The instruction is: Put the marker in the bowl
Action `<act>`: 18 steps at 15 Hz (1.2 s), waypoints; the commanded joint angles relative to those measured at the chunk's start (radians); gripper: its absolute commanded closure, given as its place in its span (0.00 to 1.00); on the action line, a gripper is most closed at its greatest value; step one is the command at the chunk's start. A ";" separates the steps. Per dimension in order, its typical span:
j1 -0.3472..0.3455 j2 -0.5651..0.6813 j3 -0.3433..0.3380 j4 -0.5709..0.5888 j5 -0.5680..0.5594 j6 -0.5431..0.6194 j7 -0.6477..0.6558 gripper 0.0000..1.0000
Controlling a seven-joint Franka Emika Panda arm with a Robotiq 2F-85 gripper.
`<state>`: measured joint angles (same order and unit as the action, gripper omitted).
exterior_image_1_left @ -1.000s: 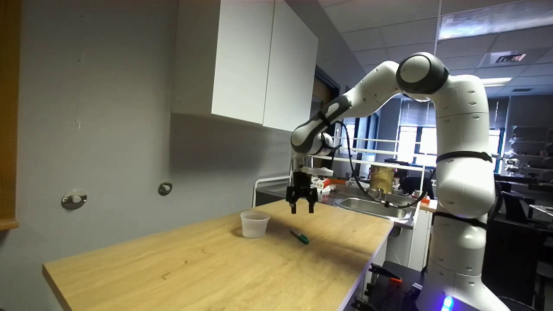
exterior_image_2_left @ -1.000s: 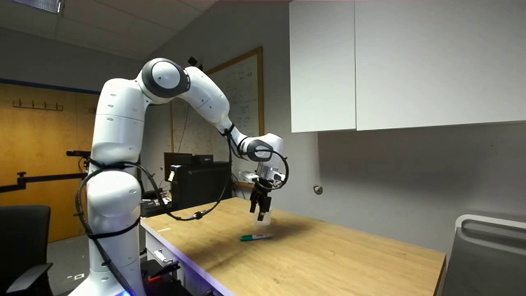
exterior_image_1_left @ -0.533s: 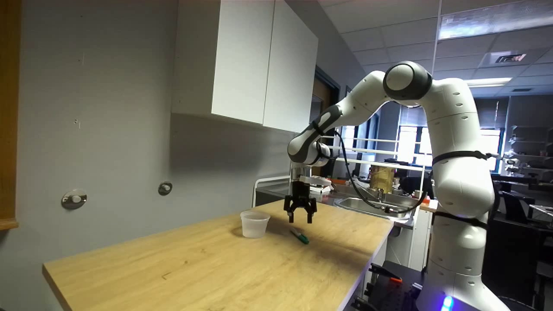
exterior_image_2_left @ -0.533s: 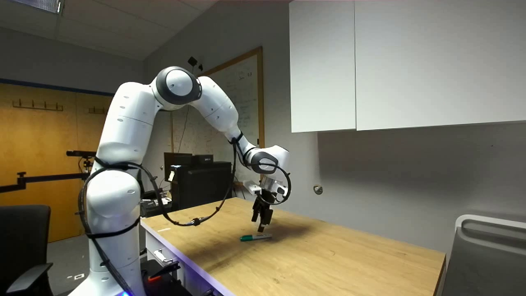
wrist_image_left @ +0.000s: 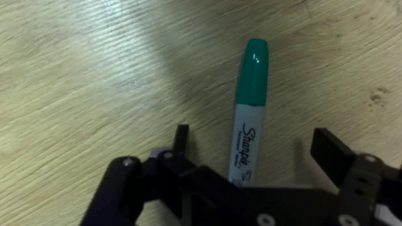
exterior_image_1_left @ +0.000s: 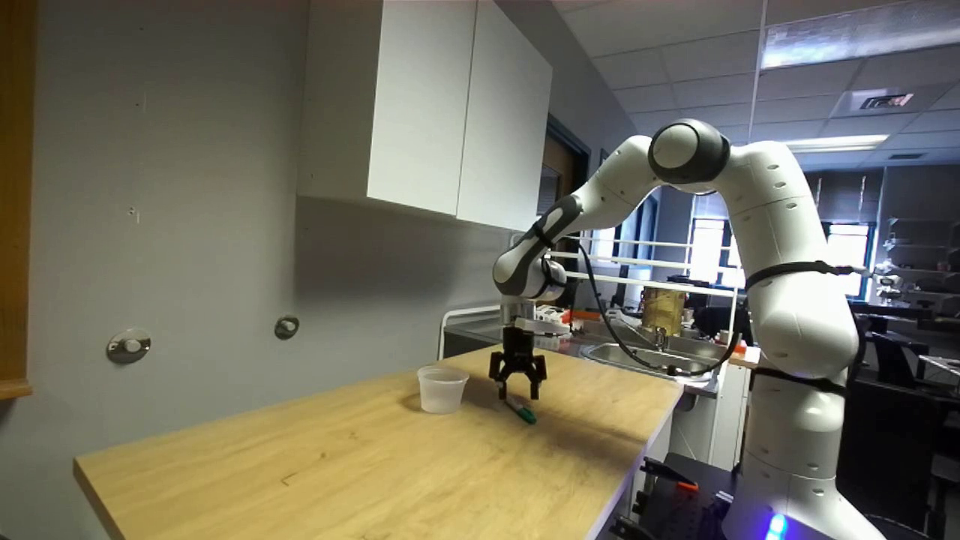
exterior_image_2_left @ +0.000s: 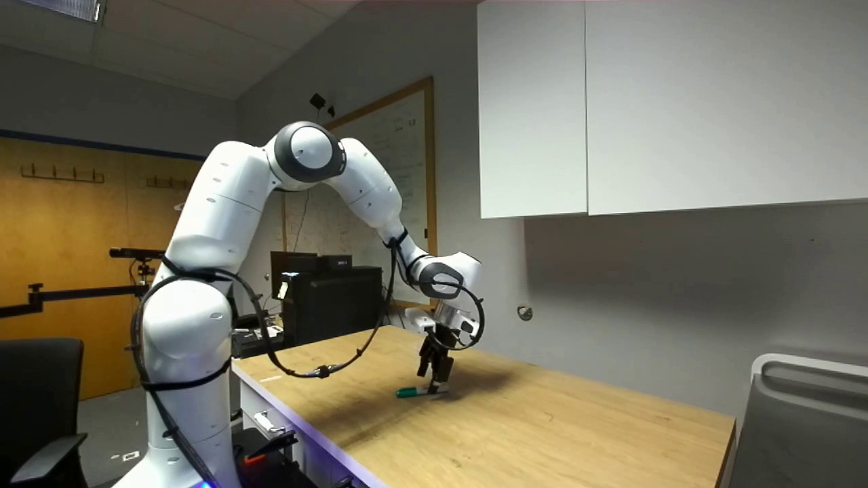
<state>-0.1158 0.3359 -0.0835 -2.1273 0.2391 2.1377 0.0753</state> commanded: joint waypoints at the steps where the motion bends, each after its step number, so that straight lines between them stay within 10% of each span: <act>1: -0.009 0.050 0.004 0.043 0.007 -0.007 -0.019 0.00; 3: -0.006 0.062 0.003 0.048 -0.001 -0.004 -0.013 0.27; 14: -0.004 0.028 -0.006 0.054 -0.023 -0.018 0.006 0.97; 18: 0.003 -0.025 -0.011 0.035 -0.041 -0.021 0.020 0.95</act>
<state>-0.1194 0.3658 -0.0872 -2.0807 0.2226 2.1346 0.0765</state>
